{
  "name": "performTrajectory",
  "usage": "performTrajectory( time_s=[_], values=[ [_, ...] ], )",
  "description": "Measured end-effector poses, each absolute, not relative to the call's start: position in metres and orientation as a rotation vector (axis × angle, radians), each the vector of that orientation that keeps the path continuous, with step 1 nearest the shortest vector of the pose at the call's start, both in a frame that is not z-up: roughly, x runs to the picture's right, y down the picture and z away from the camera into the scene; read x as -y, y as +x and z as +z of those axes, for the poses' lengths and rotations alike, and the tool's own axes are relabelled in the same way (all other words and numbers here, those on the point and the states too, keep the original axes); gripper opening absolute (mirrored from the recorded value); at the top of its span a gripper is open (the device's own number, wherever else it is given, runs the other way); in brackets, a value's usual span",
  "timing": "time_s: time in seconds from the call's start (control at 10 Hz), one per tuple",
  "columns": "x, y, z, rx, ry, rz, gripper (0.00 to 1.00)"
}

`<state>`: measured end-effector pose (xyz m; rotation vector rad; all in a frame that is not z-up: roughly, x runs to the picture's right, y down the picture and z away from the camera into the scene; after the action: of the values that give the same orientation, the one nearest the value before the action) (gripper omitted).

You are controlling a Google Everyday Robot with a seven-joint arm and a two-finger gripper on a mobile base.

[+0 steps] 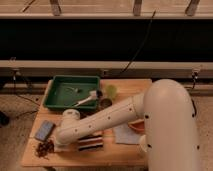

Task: Place grapes in plastic cup

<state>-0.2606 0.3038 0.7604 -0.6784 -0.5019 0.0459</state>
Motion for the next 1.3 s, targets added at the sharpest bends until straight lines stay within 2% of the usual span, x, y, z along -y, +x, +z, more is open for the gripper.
performTrajectory(
  time_s=[0.2,0.8,1.3],
  values=[
    [-0.299,-0.262,0.754,0.522,-0.673,0.052,0.04],
    [-0.258,-0.258,0.697,0.659,-0.606,0.101,0.03],
    [-0.23,-0.224,0.648,0.791,-0.556,0.174,0.03]
  ],
)
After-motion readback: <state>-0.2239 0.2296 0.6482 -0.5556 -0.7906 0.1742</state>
